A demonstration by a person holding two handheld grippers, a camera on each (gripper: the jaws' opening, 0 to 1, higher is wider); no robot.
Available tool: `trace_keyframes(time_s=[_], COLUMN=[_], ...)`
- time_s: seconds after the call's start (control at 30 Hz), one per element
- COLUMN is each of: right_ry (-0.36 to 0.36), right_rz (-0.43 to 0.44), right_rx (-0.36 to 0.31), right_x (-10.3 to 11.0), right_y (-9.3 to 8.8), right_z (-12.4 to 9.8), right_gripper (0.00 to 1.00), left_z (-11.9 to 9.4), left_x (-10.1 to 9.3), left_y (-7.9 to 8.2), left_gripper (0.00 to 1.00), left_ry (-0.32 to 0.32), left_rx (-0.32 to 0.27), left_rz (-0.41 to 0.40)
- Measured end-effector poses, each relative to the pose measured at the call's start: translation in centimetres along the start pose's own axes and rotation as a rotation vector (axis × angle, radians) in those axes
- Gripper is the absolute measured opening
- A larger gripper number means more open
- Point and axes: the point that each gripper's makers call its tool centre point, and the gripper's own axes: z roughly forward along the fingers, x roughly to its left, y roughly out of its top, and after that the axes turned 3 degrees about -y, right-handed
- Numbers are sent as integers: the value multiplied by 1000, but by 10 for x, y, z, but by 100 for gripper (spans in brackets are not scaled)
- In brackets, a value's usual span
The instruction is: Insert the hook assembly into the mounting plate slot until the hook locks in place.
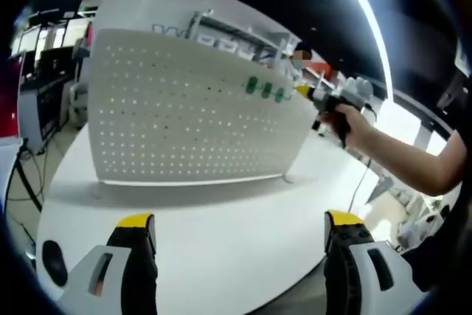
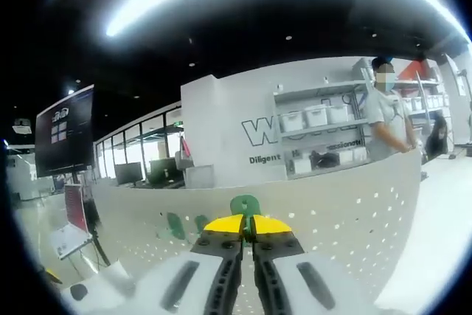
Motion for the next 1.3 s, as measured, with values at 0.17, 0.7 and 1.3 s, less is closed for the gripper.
trace_keyframes(time_s=[0.17, 0.7, 1.3], right_ry=[-28, -86, -111], right_rz=[-2, -16, 0], right_rx=[16, 10, -23], right_x=[-13, -35, -38], right_y=[-7, -13, -22], right_z=[5, 15, 16], right_gripper=[0, 0, 0], left_z=[3, 7, 8], left_x=[0, 5, 10], left_y=[-2, -5, -8], left_gripper=[95, 93, 90], left_ry=[-1, 9, 17], left_rx=[7, 21, 27], left_rz=[-1, -17, -25])
